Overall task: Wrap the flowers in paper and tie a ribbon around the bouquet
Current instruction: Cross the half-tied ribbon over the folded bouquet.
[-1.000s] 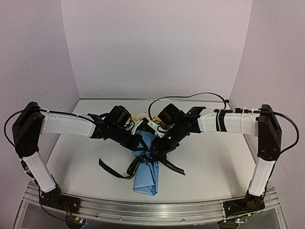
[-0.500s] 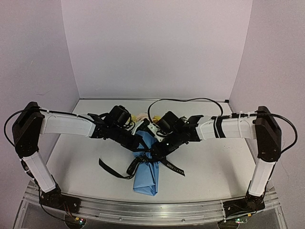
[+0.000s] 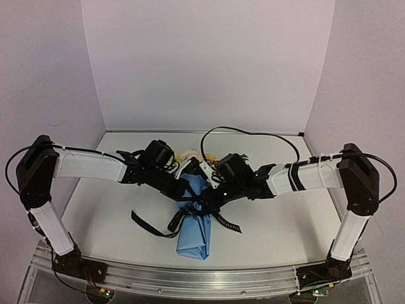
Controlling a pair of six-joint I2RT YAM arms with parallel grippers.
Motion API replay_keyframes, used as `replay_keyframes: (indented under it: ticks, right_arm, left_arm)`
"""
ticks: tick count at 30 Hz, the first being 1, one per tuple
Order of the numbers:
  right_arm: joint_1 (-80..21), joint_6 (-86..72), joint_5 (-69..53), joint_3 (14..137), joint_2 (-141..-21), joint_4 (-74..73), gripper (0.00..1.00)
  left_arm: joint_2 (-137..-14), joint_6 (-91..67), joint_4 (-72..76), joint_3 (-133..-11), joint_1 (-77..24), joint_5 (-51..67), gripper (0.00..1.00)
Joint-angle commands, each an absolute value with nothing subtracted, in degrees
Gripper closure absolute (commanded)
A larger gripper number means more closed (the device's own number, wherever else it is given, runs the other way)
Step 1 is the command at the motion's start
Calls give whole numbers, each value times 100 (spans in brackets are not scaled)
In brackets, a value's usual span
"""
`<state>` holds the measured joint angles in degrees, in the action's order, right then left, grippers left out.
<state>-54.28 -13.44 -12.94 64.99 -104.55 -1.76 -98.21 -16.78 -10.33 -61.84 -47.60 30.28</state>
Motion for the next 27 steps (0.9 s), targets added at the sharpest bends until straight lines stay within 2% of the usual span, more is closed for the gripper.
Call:
replay_keyframes:
  ticks: [1,7,9,11,13,18,20,23,27]
  right_arm:
    - [-5441,-1327,-1502,6453,-10141,228,68]
    - [-5450,-1396,-1621,6486,-10160,129,73]
    - [-5454,-1426,-1608,6509,-10175,96,80]
    - [-5455,-1466,-1510,6572,-10199,13,93]
    - [-5451,-1525,-1307,6606,-10223,-239,100]
    - [-5387,-1820,-719,6486,-10231,-323,100]
    - [-5361,-1950,-573,6437,-10232,-317,100]
    - [-5353,-2170,-484,6424,-10269,-273,100]
    - [-5353,-2421,-423,6440,-10346,-149,100]
  left_arm:
    - [-9683,-1674,-905,-6364,-4729,3042,100]
    - [-9726,-1648,-993,-6464,-4720,3014,100]
    - [-9743,-1654,-993,-6480,-4720,3020,100]
    - [-9742,-1667,-985,-6474,-4720,3029,100]
    - [-9702,-1696,-961,-6448,-4720,2966,99]
    - [-9363,-1916,-842,-6217,-4720,2648,74]
    - [-9123,-2093,-793,-6055,-4720,2395,68]
    - [-8724,-2291,-767,-5727,-4722,2010,61]
    - [-8297,-2390,-930,-5097,-4726,1674,64]
